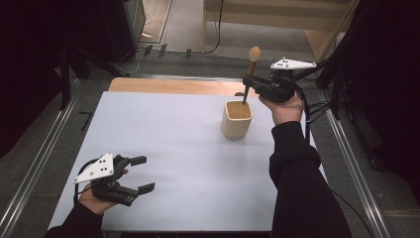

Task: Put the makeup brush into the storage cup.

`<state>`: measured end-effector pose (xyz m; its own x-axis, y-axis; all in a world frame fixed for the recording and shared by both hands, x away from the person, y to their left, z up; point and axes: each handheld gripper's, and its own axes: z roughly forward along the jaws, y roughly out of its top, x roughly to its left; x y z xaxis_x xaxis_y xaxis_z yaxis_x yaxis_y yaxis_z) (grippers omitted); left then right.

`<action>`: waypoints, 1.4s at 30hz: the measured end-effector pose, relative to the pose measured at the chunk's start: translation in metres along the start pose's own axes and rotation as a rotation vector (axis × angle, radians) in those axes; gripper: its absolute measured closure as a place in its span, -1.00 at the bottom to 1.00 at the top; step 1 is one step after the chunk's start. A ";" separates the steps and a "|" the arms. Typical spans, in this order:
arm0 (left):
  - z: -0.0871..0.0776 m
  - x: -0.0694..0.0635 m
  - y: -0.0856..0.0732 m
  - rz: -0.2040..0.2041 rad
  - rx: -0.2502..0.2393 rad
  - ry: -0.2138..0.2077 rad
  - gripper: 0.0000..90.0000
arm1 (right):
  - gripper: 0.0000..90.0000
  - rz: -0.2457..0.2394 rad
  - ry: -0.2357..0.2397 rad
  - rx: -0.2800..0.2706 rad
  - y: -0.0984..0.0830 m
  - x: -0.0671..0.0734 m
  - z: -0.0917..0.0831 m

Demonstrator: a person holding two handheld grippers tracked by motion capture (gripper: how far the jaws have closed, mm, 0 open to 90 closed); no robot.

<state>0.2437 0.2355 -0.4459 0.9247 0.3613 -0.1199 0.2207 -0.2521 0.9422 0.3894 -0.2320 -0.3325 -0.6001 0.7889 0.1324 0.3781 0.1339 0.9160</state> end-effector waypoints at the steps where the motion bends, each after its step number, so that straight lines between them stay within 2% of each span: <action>1: 0.000 0.000 0.000 0.001 0.001 0.000 -0.69 | 0.75 0.006 -0.004 0.000 -0.001 -0.001 0.002; 8: 0.000 0.001 0.000 0.000 0.002 -0.003 -0.69 | 0.75 0.009 -0.019 -0.002 -0.007 -0.002 0.013; 13: 0.000 0.000 0.000 -0.004 0.003 -0.011 -0.68 | 0.75 -0.007 -0.024 0.011 -0.011 0.001 0.019; 17: 0.001 -0.001 0.000 0.008 0.012 -0.009 -0.68 | 0.75 -0.033 -0.035 0.028 -0.015 0.005 0.025; 21: 0.000 -0.001 0.000 0.001 0.012 -0.006 -0.68 | 0.75 -0.019 -0.035 -0.001 -0.022 0.006 0.029; 24: 0.000 0.000 0.000 0.000 0.010 -0.007 -0.68 | 0.75 -0.007 -0.034 0.014 -0.028 0.005 0.031; 26: 0.000 0.000 0.000 0.003 0.010 -0.005 -0.68 | 0.75 -0.008 -0.038 -0.001 -0.032 0.005 0.031; 33: 0.000 0.000 0.000 -0.001 0.008 -0.004 -0.68 | 0.75 0.004 -0.050 -0.002 -0.045 0.003 0.032; 42: 0.000 0.000 0.000 -0.004 0.008 -0.003 -0.68 | 0.75 0.016 -0.049 0.020 -0.059 0.003 0.038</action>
<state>0.2440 0.2353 -0.4455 0.9247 0.3596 -0.1251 0.2272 -0.2576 0.9391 0.3920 -0.2143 -0.4007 -0.5589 0.8192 0.1283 0.4021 0.1324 0.9060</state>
